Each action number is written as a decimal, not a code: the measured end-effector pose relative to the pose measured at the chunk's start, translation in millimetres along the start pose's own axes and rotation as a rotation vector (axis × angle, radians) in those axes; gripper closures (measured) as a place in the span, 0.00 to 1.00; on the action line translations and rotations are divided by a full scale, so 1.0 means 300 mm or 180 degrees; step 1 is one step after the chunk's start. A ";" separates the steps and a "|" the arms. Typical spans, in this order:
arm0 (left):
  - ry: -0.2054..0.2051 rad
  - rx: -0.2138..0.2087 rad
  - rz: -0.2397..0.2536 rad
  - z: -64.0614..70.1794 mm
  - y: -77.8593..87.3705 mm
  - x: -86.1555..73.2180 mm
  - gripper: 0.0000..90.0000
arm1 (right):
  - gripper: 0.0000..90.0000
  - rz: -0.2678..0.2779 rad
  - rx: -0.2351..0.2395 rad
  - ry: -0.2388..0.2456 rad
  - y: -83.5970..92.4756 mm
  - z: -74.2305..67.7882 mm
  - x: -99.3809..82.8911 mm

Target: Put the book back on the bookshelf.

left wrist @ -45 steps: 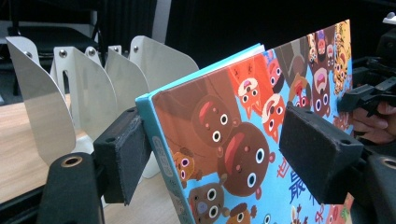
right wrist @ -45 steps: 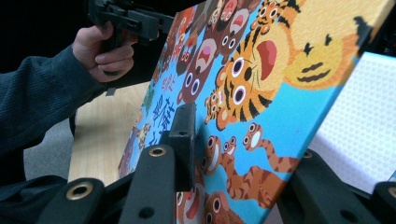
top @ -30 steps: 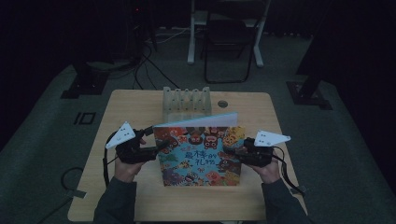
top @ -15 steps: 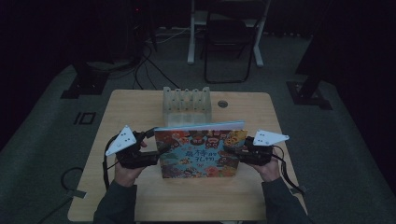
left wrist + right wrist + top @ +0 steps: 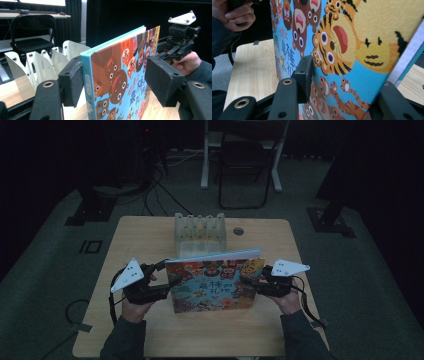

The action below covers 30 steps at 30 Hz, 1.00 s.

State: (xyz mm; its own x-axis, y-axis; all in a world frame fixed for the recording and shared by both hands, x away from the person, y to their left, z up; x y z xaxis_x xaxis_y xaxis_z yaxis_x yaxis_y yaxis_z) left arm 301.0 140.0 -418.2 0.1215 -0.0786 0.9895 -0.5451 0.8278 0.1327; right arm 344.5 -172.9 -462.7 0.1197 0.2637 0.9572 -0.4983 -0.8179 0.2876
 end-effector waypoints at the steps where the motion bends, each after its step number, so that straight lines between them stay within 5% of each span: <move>1: 0.0002 -0.0008 0.0005 0.000 0.001 -0.001 0.38 | 0.64 -0.0001 0.0002 0.0008 0.001 -0.001 -0.001; 30: -0.0289 0.0133 0.0055 0.002 0.011 -0.025 0.64 | 0.64 -0.0038 -0.0068 0.0072 0.072 0.015 -0.053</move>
Point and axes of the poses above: each handheld gripper's, and its own axes: y roughly backward along the jaws, x roughly out of its top, z roughly to its right, the point moved 6 cm from there along -y, roughly forward along the jaws, and after that the axes turned 5 degrees about -x, right-handed, at the moved point
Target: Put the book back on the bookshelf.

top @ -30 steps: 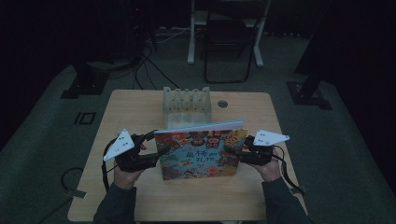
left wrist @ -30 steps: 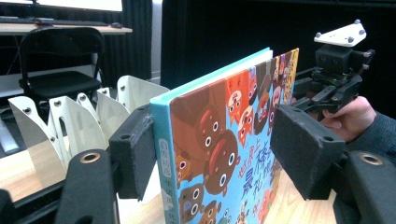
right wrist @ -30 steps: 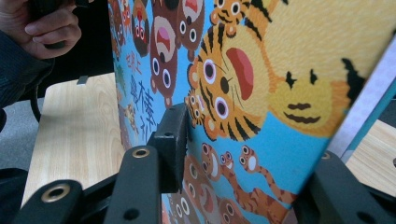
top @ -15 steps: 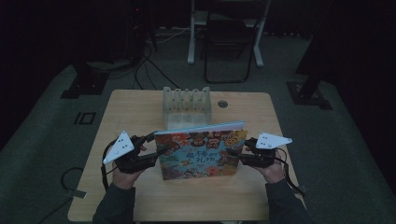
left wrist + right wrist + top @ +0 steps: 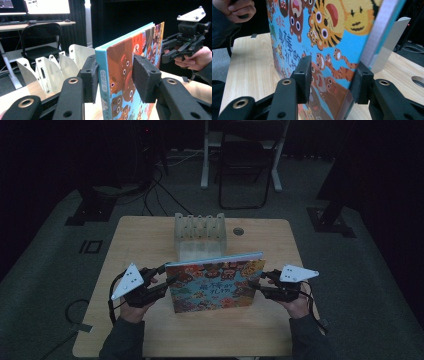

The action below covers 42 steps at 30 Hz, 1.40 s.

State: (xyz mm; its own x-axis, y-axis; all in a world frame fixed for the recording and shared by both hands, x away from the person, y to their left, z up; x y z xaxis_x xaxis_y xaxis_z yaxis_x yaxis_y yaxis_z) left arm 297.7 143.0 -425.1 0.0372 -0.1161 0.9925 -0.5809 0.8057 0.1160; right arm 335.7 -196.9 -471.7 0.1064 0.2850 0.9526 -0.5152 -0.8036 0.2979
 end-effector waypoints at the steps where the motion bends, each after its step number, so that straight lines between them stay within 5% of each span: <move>1: -0.0005 0.0004 0.0003 0.001 0.000 0.000 0.64 | 0.64 0.0001 -0.0007 -0.0001 0.004 0.002 -0.002; 26: -0.0125 -0.0124 0.0049 0.016 0.007 -0.004 0.73 | 0.60 -0.0004 -0.0224 -0.0081 0.048 0.049 -0.030; 42: -0.0080 -0.0346 -0.0086 0.037 -0.030 -0.028 0.64 | 0.55 -0.0058 -0.0205 -0.0147 0.027 0.059 -0.069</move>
Point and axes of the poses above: each handheld gripper's, and its own axes: y roughly backward along the jaws, x roughly out of its top, z roughly to its right, the point moved 6 cm from there along -y, roughly forward along the jaws, and after that the axes turned 5 degrees about -x, right-handed, at the moved point
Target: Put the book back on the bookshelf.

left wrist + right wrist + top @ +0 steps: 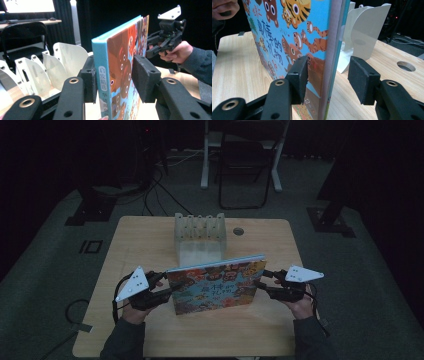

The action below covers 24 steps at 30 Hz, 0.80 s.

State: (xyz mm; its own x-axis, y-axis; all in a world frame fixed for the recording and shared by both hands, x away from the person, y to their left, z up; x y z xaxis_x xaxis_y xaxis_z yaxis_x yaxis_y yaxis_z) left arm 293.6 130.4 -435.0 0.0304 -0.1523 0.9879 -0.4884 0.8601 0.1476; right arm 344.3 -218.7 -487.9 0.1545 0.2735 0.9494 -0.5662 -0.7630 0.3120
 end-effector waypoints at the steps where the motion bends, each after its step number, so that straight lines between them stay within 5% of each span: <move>1: 0.0005 -0.0016 -0.0007 0.000 -0.004 -0.002 0.65 | 0.55 0.0008 0.0006 -0.0006 -0.001 -0.001 0.000; 12: 0.0112 -0.0189 -0.0037 0.005 -0.045 -0.019 0.66 | 0.55 0.0004 0.0008 -0.0005 -0.002 0.000 -0.009; 24: 0.0144 -0.0220 -0.0031 0.005 -0.069 -0.033 0.69 | 0.54 -0.0064 -0.0015 -0.0065 -0.003 0.006 -0.045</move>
Point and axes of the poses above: each handheld gripper's, and its own axes: y roughly backward along the jaws, x roughly out of its top, z roughly to its right, the point moved 6 cm from there along -y, roughly forward along the jaws, and after that the axes turned 5 degrees about -x, right-handed, at the moved point
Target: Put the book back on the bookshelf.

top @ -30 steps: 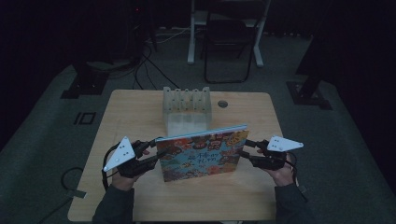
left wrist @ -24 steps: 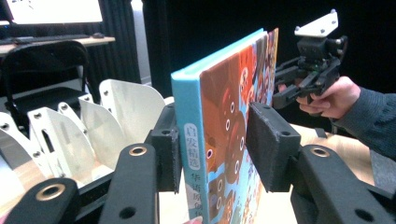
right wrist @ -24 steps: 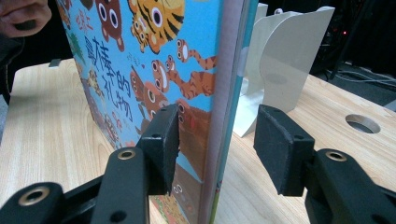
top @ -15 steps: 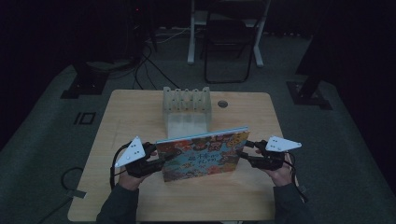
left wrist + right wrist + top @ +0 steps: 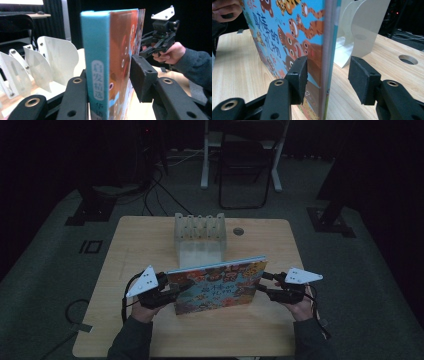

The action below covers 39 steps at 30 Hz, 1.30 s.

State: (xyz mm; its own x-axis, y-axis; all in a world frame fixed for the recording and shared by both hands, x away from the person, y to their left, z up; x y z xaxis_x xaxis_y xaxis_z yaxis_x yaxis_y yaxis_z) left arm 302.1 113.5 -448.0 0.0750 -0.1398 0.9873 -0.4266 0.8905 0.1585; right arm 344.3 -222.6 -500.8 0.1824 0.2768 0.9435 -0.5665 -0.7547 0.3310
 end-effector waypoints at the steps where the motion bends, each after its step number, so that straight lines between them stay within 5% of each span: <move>1: 0.0020 -0.0014 -0.0005 0.000 -0.004 -0.003 0.70 | 0.55 -0.0003 -0.0005 -0.0005 0.000 0.001 -0.003; 23: 0.0078 -0.0051 -0.0009 -0.014 -0.021 -0.031 0.71 | 0.54 -0.0111 -0.0047 -0.0147 0.011 0.015 -0.090; 39: -0.0006 -0.0083 -0.0229 0.003 -0.037 -0.070 0.70 | 0.54 -0.0123 -0.0042 -0.0183 0.009 0.015 -0.112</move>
State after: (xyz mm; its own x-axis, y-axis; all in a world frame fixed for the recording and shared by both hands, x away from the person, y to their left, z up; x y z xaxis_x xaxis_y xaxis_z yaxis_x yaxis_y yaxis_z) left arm 304.5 106.2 -470.3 0.1029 -0.2047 0.9734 -0.3964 0.8891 0.2289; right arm 340.2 -236.5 -531.5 0.2501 0.2706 0.9297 -0.5687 -0.7360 0.3672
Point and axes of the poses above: each handheld gripper's, and its own axes: y roughly backward along the jaws, x roughly out of its top, z roughly to its right, the point moved 6 cm from there along -y, roughly forward along the jaws, and after that the axes turned 5 degrees about -x, right-handed, at the moved point
